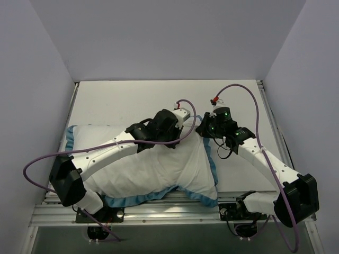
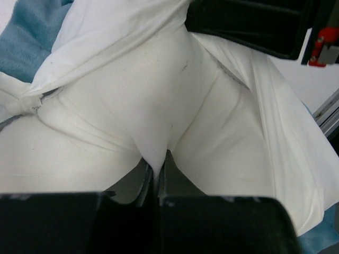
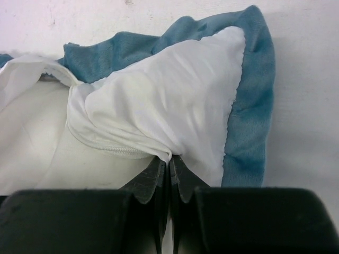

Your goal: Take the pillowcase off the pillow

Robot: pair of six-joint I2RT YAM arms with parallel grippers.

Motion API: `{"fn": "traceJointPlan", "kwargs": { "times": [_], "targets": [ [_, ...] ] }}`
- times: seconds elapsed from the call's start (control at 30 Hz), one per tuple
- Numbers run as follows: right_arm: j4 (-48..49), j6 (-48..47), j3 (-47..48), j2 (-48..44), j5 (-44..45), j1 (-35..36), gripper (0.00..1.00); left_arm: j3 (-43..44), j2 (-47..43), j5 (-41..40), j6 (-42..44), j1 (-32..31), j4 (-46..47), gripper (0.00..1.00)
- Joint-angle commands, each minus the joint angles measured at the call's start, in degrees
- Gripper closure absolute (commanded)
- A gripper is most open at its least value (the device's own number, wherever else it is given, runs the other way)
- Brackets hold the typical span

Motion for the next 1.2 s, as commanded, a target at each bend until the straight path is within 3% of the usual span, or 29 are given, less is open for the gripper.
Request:
{"fn": "traceJointPlan", "kwargs": {
  "times": [0.0, 0.17, 0.37, 0.67, 0.87, 1.03, 1.17],
  "targets": [
    [3.1, 1.1, 4.3, 1.1, 11.0, -2.2, 1.0, -4.0, -3.7, 9.8, 1.2, -3.4, -9.2, 0.98],
    [-0.4, 1.3, 5.0, 2.0, 14.7, -3.9, 1.0, -7.6, -8.6, 10.2, 1.7, -4.2, -9.1, 0.98],
    [-0.8, 1.1, 4.6, 4.2, 13.2, -5.8, 1.0, -11.6, -15.8, 14.7, 3.3, -5.0, -7.5, 0.98],
    [-2.7, -1.5, -0.6, 2.0, 5.9, -5.7, 1.0, -10.1, -21.6, 8.8, 4.2, -4.1, -1.3, 0.98],
    [-2.6, -2.7, -0.4, 2.1, 3.8, -5.7, 1.0, -5.0, -18.9, 22.5, 6.0, -4.2, 4.2, 0.98],
    [1.2, -2.8, 5.7, 0.6, 1.5, -5.7, 1.0, -5.3, -13.5, 24.0, 5.0, -4.8, 3.0, 0.98],
    [1.9, -3.3, 10.4, 0.5, 5.1, -5.9, 1.0, -8.4, -12.0, 25.6, 4.2, -6.9, 2.7, 0.98]
  ]
}}
